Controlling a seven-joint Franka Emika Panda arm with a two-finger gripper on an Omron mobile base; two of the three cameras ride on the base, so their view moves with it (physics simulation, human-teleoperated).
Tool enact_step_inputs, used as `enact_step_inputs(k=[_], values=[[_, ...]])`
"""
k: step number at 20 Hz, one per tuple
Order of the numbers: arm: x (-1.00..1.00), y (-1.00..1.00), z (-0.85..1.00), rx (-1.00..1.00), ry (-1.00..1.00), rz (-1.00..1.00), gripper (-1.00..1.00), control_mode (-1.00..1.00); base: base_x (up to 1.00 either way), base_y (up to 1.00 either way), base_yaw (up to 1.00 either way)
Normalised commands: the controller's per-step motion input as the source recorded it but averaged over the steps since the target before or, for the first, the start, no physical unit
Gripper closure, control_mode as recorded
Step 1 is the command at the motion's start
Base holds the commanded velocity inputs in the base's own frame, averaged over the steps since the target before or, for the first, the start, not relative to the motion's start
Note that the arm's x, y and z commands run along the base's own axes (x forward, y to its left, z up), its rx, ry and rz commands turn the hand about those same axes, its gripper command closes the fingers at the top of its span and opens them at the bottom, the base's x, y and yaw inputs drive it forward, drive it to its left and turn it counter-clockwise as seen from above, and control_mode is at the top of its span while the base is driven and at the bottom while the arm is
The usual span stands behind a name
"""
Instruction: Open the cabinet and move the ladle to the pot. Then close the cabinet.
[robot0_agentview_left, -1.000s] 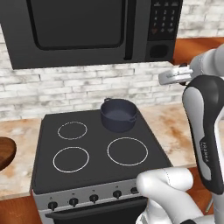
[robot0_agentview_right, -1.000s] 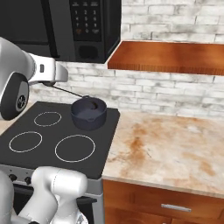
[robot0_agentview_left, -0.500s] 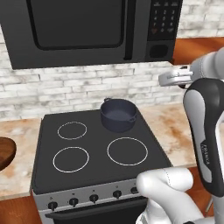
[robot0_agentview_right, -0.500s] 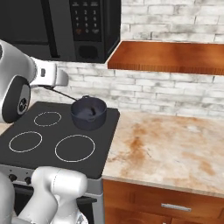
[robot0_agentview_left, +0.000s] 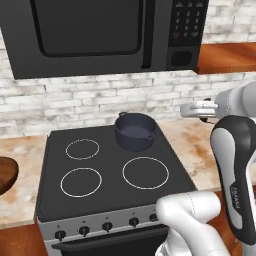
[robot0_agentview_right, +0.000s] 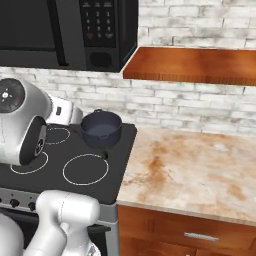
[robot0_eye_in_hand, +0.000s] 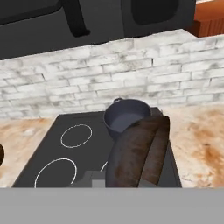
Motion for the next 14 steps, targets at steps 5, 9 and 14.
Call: enact_step_inputs(k=[5, 9, 14], values=[[0.3, 0.0, -0.54, 0.05, 0.0, 0.0, 1.0, -1.0, 0.0, 0.0, 0.0], [0.61, 0.07, -0.37, 0.0, 0.0, 0.0, 1.0, -1.0, 0.0, 0.0, 0.0], [0.68, 0.11, -0.13, 0.0, 0.0, -0.03, 1.0, -1.0, 0.0, 0.0, 0.0]])
